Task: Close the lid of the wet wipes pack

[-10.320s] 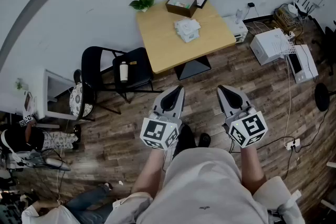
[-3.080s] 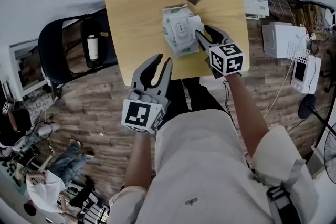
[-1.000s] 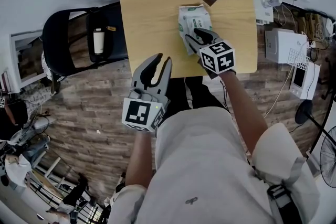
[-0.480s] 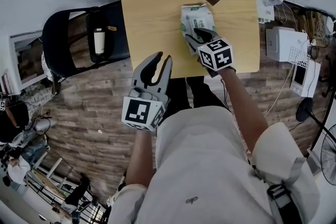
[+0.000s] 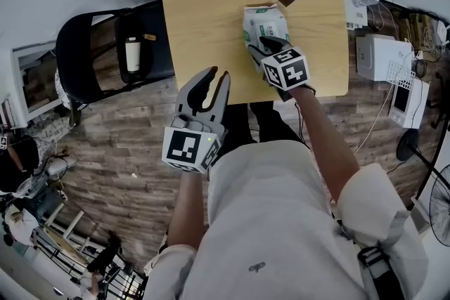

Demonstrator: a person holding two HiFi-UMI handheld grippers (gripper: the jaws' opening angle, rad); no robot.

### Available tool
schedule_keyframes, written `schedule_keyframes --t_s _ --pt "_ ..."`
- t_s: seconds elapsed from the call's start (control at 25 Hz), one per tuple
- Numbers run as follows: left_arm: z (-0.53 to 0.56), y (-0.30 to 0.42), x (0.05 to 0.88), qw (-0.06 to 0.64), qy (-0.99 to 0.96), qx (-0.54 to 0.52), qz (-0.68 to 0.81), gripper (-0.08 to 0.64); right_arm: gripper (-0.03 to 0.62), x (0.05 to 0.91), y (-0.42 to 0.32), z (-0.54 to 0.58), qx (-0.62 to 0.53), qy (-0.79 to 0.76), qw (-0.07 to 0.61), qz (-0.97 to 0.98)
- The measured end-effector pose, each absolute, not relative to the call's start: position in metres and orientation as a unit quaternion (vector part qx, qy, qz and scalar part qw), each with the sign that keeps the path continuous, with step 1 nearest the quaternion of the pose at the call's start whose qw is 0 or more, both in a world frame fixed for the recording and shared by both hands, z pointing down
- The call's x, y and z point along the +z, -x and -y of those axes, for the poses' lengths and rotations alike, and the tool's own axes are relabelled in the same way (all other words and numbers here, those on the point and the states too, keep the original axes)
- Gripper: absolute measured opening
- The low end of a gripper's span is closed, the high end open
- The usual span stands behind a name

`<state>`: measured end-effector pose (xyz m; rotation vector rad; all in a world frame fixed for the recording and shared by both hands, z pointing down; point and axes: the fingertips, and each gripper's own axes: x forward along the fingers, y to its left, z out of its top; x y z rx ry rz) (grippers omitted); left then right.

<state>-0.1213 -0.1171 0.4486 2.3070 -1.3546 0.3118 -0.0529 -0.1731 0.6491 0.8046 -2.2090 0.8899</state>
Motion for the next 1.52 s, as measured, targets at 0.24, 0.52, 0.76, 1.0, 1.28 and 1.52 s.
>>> schedule_keyframes --t_s 0.24,0.52,0.76,1.0,1.28,1.52 --pt "0.118 0.119 0.447 0.221 -0.835 0.111 0.491 0.078 0.150 0.653 0.053 0.173 0.331 -0.304 0.322 0.833" --pt "0.119 0.119 0.443 0.216 -0.835 0.111 0.494 0.078 0.149 0.653 0.054 0.175 0.339 -0.300 0.318 0.833" --pt "0.114 0.119 0.438 0.209 -0.833 0.108 0.500 0.078 0.164 0.649 0.055 0.171 0.340 -0.287 0.312 0.840" --pt "0.106 0.118 0.429 0.202 -0.830 0.102 0.510 0.078 0.155 0.625 0.055 0.167 0.319 -0.275 0.299 0.856" --pt "0.095 0.111 0.419 0.191 -0.829 0.090 0.518 0.078 0.153 0.581 0.051 0.167 0.279 -0.274 0.274 0.878" --pt "0.089 0.103 0.404 0.173 -0.829 0.079 0.525 0.078 0.140 0.537 0.042 0.161 0.236 -0.271 0.255 0.898"
